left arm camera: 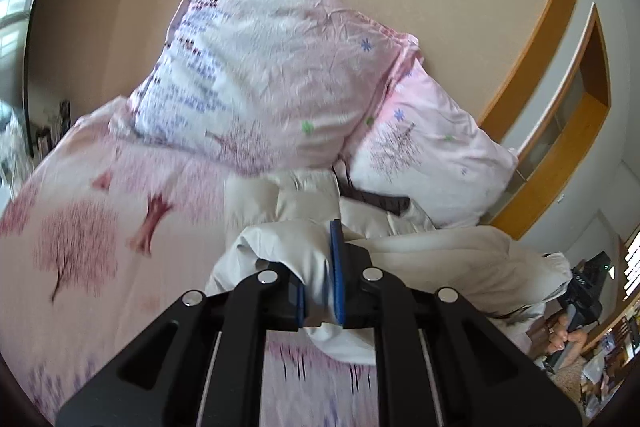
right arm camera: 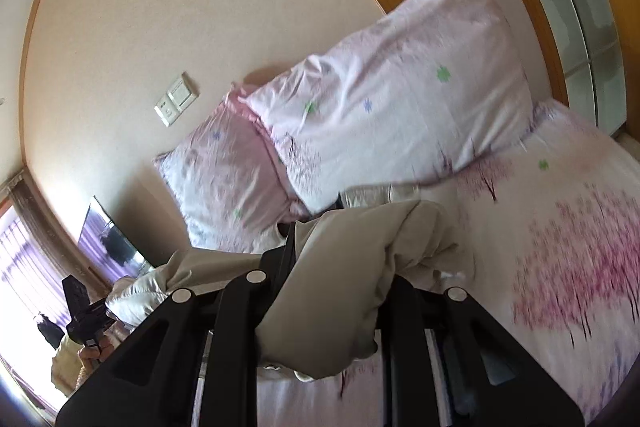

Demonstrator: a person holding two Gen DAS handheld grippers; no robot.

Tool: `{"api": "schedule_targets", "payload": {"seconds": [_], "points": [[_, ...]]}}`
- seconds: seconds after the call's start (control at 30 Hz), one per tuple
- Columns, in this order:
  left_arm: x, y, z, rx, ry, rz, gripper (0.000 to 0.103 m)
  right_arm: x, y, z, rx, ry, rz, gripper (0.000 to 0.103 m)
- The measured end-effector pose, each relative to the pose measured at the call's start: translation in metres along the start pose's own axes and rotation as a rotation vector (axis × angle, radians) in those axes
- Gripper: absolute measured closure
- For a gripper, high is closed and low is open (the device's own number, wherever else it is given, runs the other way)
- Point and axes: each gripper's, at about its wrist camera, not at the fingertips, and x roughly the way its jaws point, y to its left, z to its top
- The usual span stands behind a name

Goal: Fold large clothes

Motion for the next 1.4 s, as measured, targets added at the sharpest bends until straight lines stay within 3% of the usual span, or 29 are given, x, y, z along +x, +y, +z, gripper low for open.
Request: {"api": "schedule_targets", "payload": {"seconds": [0.13, 0.27, 0.6, 0.7, 0.8, 0.93, 1.03, 1.2, 1.27, 1.3, 1.33, 1.4], "points": [[0.031, -0.003, 0.034, 0.016, -0.012, 0.033, 0.092, 0.033, 0.004, 0.027, 0.013, -0.015, -0.019, 0.085], [0.073, 0.000, 0.060, 0.011, 0.004, 0.072, 0.092, 0.083, -0.007, 0.050, 0.064, 0.012, -0.093, 0.085], [0.209, 0.031, 0.074, -0.034, 0.196, 0.229, 0.092, 0.205, -0.077, 0.049, 0.306, 0.221, -0.390, 0.083], [0.230, 0.035, 0.074, -0.047, 0.232, 0.251, 0.091, 0.226, -0.090, 0.047, 0.372, 0.267, -0.450, 0.082], [0.243, 0.039, 0.074, -0.062, 0.265, 0.270, 0.090, 0.240, -0.094, 0.048, 0.418, 0.303, -0.500, 0.073], [0.257, 0.046, 0.072, -0.106, 0.317, 0.276, 0.087, 0.247, -0.103, 0.048, 0.523, 0.320, -0.488, 0.044], [0.261, 0.049, 0.071, -0.132, 0.338, 0.250, 0.078, 0.245, -0.108, 0.050, 0.562, 0.304, -0.443, 0.031], [0.248, 0.063, 0.077, -0.233, 0.317, 0.136, 0.058, 0.222, -0.109, 0.059, 0.532, 0.227, -0.351, 0.028], [0.235, 0.068, 0.082, -0.252, 0.284, 0.102, 0.044, 0.210, -0.102, 0.064, 0.459, 0.195, -0.349, 0.028], [0.227, 0.065, 0.084, -0.236, 0.254, 0.103, 0.037, 0.203, -0.098, 0.066, 0.416, 0.173, -0.363, 0.028], [0.217, 0.061, 0.085, -0.201, 0.216, 0.134, 0.022, 0.197, -0.092, 0.067, 0.374, 0.149, -0.378, 0.028], [0.197, 0.047, 0.086, -0.110, 0.153, 0.175, 0.017, 0.183, -0.076, 0.070, 0.246, 0.102, -0.403, 0.028]]}}
